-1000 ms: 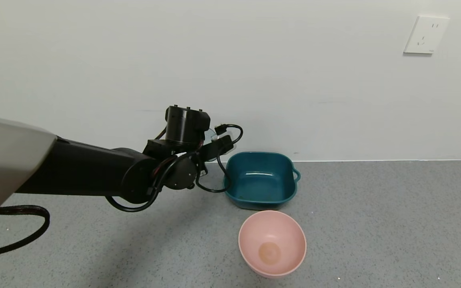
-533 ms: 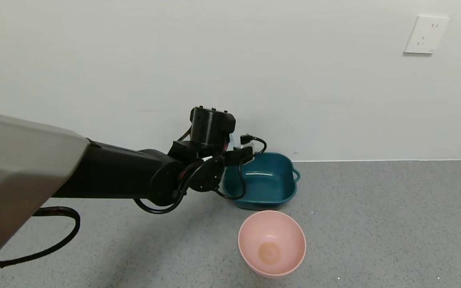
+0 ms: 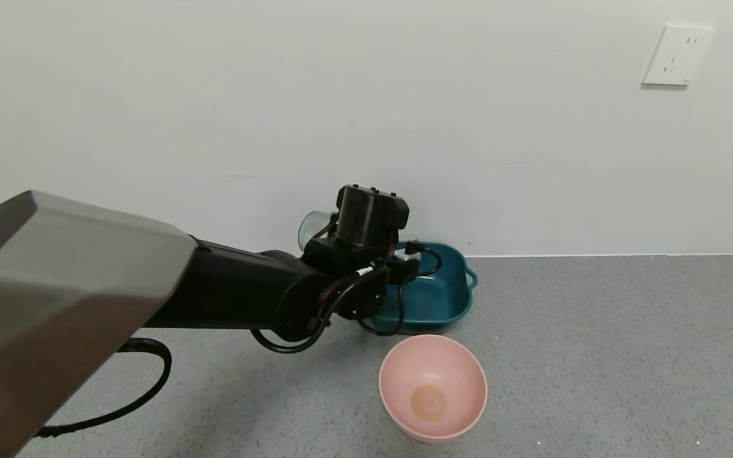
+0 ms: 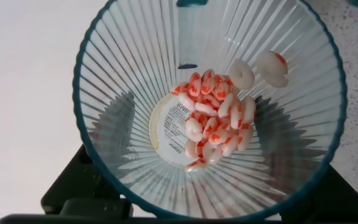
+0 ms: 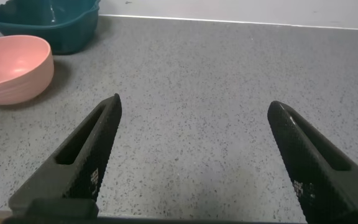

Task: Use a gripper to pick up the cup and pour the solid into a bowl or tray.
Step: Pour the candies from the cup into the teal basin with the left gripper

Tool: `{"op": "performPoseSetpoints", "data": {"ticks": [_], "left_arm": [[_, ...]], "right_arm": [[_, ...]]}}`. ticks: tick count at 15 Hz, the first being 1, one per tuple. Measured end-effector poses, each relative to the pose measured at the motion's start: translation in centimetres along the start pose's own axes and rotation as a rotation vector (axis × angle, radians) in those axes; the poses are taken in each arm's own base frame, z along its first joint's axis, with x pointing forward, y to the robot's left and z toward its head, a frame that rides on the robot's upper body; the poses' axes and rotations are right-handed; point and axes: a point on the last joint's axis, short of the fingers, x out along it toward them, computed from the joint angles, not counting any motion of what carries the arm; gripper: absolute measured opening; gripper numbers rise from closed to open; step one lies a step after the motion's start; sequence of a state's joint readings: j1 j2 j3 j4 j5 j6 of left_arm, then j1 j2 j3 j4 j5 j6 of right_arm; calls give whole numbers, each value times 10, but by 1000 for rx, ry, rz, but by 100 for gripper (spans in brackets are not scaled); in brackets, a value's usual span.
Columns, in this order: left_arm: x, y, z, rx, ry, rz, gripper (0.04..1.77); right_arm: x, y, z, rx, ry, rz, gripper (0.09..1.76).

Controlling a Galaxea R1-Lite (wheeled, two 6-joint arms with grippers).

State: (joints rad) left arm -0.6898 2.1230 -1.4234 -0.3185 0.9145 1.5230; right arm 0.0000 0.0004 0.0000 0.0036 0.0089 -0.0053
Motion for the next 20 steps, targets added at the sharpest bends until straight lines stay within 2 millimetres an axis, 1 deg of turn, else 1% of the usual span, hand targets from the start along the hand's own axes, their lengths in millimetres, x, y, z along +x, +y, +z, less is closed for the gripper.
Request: {"op": "performPoseSetpoints", "data": {"ticks": [4, 7, 13, 16, 20], "left_arm": [[2, -3, 10, 144, 28, 0, 129], [-3, -1, 16, 229, 40, 10, 129], [-7, 8, 24, 351, 88, 27, 129], [-10, 8, 29, 406, 110, 22, 129], [-19, 11, 45, 475, 121, 37, 129]], "right_arm": [[0, 0, 0, 0, 0, 0, 171], [0, 0, 0, 0, 0, 0, 171], [0, 0, 0, 0, 0, 0, 171], [0, 0, 0, 0, 0, 0, 171], [0, 0, 0, 0, 0, 0, 171]]}}
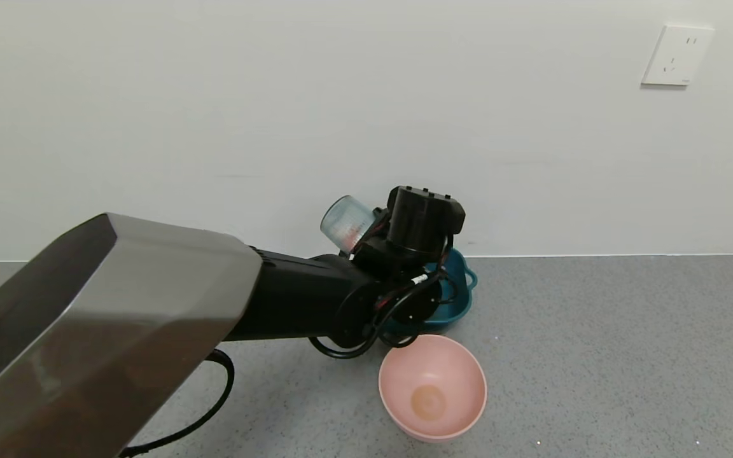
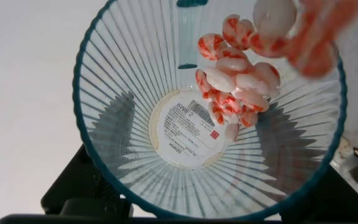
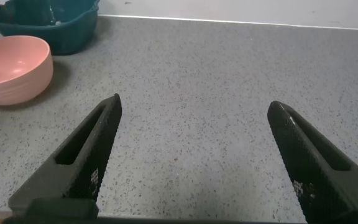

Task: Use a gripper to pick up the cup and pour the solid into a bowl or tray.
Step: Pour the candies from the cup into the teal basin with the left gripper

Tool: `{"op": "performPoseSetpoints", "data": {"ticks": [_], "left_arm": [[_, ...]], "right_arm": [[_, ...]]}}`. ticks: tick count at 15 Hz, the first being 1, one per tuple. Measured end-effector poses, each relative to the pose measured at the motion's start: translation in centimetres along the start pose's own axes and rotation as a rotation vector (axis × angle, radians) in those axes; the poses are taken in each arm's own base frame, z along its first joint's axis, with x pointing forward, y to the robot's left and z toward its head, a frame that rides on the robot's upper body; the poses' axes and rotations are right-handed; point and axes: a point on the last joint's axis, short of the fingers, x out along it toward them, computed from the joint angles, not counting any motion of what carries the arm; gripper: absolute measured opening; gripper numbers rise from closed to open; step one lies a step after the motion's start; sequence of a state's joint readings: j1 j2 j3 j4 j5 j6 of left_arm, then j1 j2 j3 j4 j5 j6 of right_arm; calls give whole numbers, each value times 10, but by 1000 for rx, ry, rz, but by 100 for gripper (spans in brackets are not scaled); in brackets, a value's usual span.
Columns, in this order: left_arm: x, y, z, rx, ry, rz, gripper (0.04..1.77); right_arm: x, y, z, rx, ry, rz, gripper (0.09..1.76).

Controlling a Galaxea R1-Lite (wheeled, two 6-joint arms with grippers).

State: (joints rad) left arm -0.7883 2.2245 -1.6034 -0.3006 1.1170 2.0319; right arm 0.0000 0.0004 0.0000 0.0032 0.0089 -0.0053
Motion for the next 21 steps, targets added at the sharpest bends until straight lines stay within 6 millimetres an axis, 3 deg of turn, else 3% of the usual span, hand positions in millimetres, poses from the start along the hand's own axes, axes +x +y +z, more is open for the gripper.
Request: {"op": "performPoseSetpoints", "data": {"ticks": [8, 21], "left_arm": [[-11, 3, 23, 79, -8, 13, 129], [-10, -12, 28, 172, 68, -55, 129]], "right_arm": [[0, 0, 0, 0, 0, 0, 171], [0, 0, 0, 0, 0, 0, 171]]}}
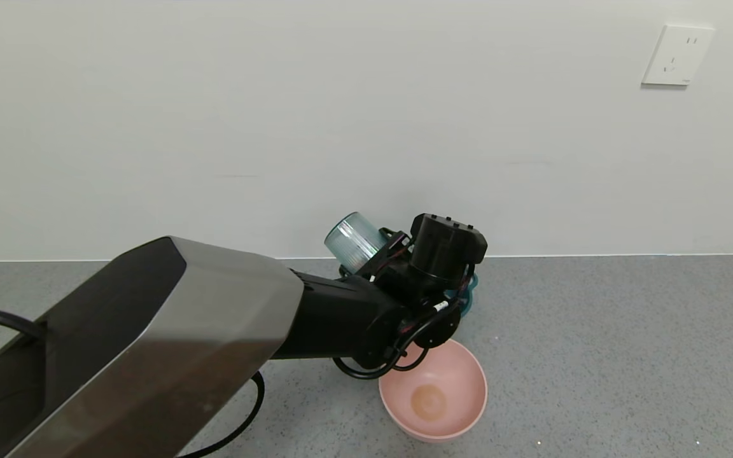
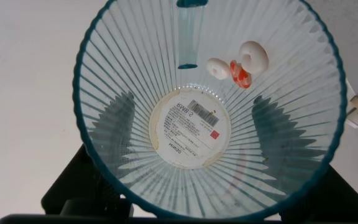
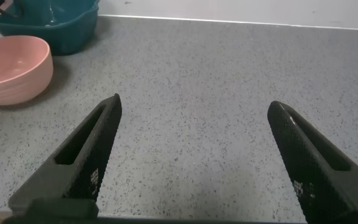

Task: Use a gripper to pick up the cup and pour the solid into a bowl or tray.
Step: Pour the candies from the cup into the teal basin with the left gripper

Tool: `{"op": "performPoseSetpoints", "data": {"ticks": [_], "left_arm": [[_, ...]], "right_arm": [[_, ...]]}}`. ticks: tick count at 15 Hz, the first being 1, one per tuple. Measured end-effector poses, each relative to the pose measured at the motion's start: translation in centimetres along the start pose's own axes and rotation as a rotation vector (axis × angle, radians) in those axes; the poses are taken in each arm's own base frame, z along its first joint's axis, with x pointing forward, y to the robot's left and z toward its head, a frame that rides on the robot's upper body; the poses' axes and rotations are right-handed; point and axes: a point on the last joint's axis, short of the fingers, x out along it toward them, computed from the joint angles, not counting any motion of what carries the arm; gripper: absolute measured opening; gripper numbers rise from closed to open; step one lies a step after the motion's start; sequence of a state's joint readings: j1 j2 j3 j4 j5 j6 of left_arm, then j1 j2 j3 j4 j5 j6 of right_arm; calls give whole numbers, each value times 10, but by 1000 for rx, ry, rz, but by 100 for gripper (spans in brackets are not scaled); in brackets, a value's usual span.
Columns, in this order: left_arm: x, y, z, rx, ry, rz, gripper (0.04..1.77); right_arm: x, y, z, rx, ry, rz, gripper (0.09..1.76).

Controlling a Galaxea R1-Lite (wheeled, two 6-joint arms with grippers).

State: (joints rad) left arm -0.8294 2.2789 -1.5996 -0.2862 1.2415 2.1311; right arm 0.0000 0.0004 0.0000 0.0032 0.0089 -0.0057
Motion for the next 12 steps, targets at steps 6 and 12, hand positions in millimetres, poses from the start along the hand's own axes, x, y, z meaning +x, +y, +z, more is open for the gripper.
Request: {"op": "performPoseSetpoints", "data": {"ticks": [6, 12], "left_arm": [[-3, 6, -9, -50, 2, 14, 129], [-7, 23, -49, -308, -5, 85, 129]], "right_arm": [[0, 0, 0, 0, 0, 0, 171], [0, 0, 0, 0, 0, 0, 171]]}}
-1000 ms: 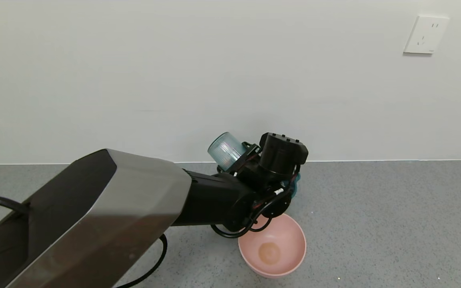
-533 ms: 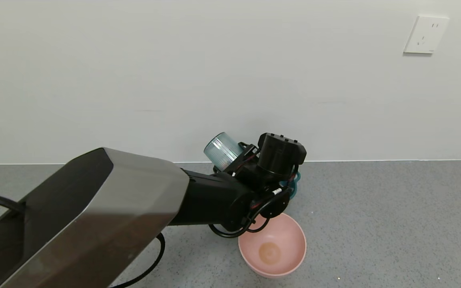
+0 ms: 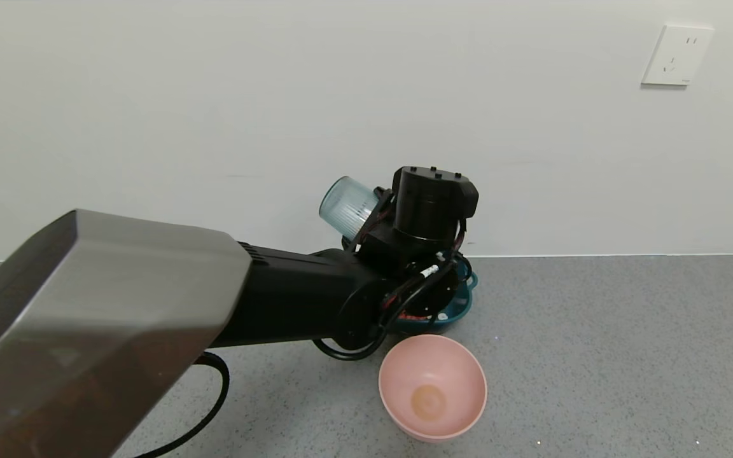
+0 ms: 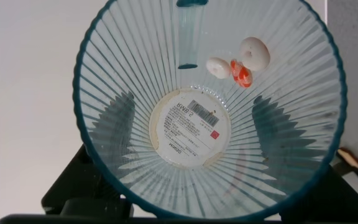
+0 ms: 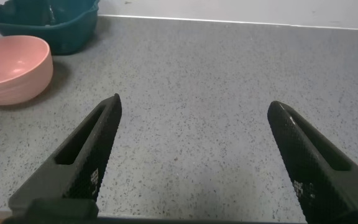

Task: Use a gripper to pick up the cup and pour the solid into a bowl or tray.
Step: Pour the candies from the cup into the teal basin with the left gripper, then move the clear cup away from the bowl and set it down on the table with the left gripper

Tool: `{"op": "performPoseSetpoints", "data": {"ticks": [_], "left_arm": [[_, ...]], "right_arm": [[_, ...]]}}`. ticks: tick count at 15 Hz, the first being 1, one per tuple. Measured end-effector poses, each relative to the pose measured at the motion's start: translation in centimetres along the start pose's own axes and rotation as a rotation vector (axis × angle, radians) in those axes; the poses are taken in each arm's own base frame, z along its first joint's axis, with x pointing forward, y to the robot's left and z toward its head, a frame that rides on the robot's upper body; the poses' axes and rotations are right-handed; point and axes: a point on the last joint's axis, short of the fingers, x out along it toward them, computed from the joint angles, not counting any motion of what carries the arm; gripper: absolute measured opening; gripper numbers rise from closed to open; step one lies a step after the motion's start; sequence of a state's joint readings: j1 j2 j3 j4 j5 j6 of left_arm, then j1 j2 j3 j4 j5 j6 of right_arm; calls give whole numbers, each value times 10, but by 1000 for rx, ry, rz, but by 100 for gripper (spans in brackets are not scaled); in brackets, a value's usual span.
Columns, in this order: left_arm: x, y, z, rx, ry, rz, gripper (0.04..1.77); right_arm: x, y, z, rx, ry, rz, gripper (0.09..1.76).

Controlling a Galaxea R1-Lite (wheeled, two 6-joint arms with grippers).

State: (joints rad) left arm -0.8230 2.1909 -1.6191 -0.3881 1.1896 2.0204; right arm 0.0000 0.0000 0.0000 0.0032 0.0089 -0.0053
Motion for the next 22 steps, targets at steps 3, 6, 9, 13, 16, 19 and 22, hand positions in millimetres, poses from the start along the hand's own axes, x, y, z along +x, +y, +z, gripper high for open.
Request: {"op": "performPoseSetpoints", "data": {"ticks": [3, 6, 9, 13, 16, 19, 22], "left_arm": [[-3, 8, -14, -159, -15, 17, 129], [-2, 10, -25, -304, -63, 34, 129], [0, 7, -33, -457, -109, 36, 129], [3, 2, -42, -665, -159, 21, 129], [9, -5, -53, -829, -202, -2, 129], [20, -13, -71, -1011, -247, -37, 129], [27, -28, -85, -1218, -287, -103, 129]], "right_arm": [[0, 0, 0, 0, 0, 0, 171], [0, 0, 0, 0, 0, 0, 171], [0, 0, 0, 0, 0, 0, 171], [0, 0, 0, 0, 1, 0, 171], [0, 0, 0, 0, 1, 0, 171], [0, 0, 0, 0, 0, 0, 171], [0, 0, 0, 0, 0, 0, 171]]}}
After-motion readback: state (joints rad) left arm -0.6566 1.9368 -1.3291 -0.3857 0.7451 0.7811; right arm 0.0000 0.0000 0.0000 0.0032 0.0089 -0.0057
